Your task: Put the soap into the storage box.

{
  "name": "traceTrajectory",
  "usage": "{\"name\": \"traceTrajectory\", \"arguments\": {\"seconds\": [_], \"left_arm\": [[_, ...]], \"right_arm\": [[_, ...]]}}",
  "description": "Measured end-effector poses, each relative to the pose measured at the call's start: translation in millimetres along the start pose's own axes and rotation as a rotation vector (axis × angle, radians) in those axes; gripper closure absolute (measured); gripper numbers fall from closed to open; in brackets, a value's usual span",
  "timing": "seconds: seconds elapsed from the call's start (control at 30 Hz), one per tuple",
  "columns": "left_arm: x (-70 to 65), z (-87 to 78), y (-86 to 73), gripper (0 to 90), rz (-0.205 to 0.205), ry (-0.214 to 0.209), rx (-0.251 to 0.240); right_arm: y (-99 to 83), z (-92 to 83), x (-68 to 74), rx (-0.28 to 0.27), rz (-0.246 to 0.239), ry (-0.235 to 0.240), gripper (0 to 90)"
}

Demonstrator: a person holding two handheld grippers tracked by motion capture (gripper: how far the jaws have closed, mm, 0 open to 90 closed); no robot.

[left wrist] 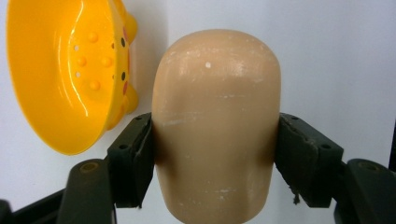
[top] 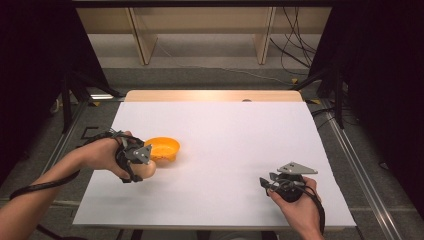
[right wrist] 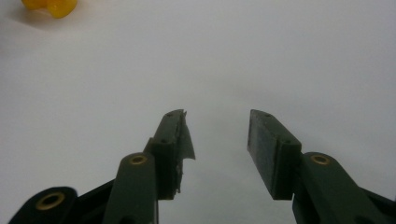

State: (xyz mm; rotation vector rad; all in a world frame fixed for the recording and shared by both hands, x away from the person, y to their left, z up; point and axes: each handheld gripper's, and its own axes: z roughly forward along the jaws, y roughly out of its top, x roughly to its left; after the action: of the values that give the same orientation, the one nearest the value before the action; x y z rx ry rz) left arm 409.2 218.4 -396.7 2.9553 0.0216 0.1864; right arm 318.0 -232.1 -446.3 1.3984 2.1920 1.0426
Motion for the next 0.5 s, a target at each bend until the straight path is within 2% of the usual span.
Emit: {"name": "traceTrajectory", "arguments": {"seconds": [0.03, 0.33, 0.37, 0.5], "left_arm": [[0.0, 0.0, -0.2, 32.5, -0.01, -0.007, 0.0], [6.3, -3.1, 0.7, 32.5, -0.006, 0.004, -0.008], [6.9, -3.5, 1.0, 32.5, -0.004, 0.005, -0.008], [9.0, -4.8, 2.0, 32.5, -0.002, 0.005, -0.01]], "right_arm": [[0.0, 0.0, 0.0, 0.0, 0.001, 0.0, 56.8], [0.1, -1.5, 0.4, -0.022, 0.003, -0.007, 56.9], [-0.1, -2.4, 3.3, -0.013, 0.037, -0.003, 56.9], [0.1, -1.9, 3.5, -0.017, 0.042, 0.005, 56.9]]}}
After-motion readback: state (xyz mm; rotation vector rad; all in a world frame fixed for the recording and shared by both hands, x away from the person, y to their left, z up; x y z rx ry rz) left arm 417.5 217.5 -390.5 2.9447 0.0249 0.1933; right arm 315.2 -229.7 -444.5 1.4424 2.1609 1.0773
